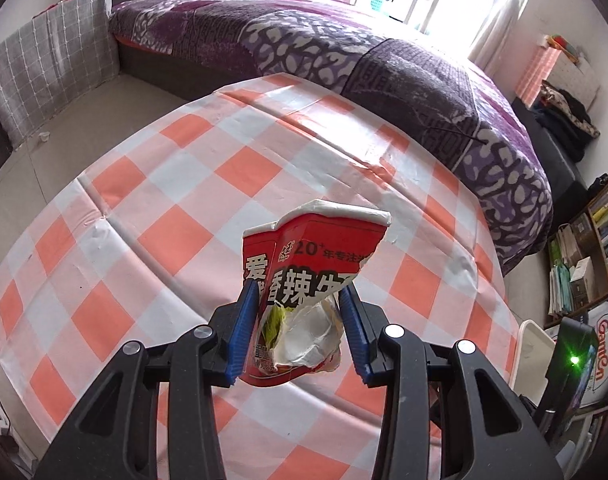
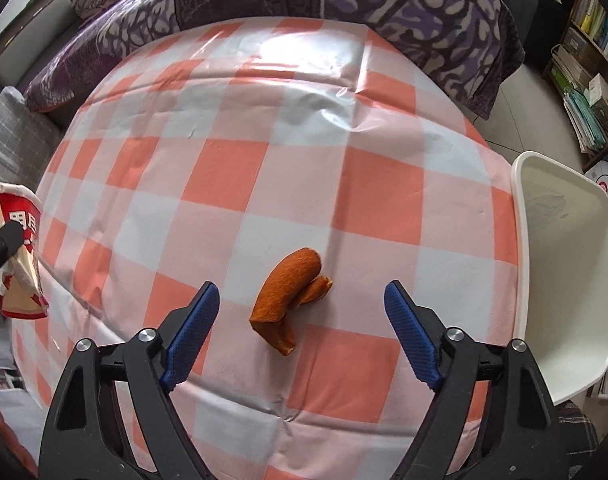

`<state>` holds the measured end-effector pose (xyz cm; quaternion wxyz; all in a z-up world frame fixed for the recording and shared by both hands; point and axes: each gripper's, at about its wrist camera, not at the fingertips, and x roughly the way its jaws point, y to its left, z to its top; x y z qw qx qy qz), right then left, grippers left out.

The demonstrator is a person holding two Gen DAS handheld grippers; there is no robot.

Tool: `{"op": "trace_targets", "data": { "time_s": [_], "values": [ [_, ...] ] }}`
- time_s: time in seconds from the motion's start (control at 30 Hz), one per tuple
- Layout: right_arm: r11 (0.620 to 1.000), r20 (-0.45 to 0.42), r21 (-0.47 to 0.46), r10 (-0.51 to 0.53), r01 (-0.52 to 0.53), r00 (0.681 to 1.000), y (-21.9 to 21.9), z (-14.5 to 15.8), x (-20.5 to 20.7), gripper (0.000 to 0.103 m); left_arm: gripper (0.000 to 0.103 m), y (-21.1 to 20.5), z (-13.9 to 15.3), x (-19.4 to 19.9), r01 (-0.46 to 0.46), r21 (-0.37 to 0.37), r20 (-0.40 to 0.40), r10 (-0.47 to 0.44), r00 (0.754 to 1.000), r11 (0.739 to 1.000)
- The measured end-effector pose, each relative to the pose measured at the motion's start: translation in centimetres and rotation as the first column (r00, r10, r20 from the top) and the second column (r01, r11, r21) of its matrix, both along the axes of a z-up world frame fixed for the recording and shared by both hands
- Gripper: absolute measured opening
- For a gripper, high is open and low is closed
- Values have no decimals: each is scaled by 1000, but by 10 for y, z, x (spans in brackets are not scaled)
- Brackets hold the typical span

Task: Collect trash
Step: 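Grasp the orange curled piece with the right tool while the left tool holds the cup, then carry the orange piece over the bin and open the right tool while the left tool holds the cup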

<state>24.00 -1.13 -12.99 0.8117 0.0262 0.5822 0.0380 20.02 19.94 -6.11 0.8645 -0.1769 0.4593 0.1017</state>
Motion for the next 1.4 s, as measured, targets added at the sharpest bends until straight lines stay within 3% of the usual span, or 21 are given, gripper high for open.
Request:
{"op": "trace_targets", "data": {
  "time_s": [0.07,0.2,0.33,0.53,0.87,1.07,1.4],
  "values": [
    [1000,-8,-15,9,-10,1000,4,-5,1,66,41,4,-1,-2,-6,-2,-2,6,1000,1000],
    [998,31,-63,28,-26,999,11,-5,0,32,41,14,-3,-6,-26,-4,-5,26,1000,1000],
    [998,48,-21,59,-58,997,13,-1,0,22,41,26,-4,-10,-57,-9,-8,57,998,998],
    [994,185,32,95,-103,978,20,27,-3,22,41,36,2,-16,-98,3,16,98,995,995],
    [990,491,18,111,-137,864,20,91,-20,22,42,39,21,-24,-173,80,102,165,981,982],
    [992,558,-3,107,-126,823,14,111,-23,22,42,33,27,-24,-187,121,129,171,977,975],
    [995,578,-11,90,-103,811,-4,120,-27,22,42,12,33,-16,-158,131,143,139,980,979]
  ]
}}
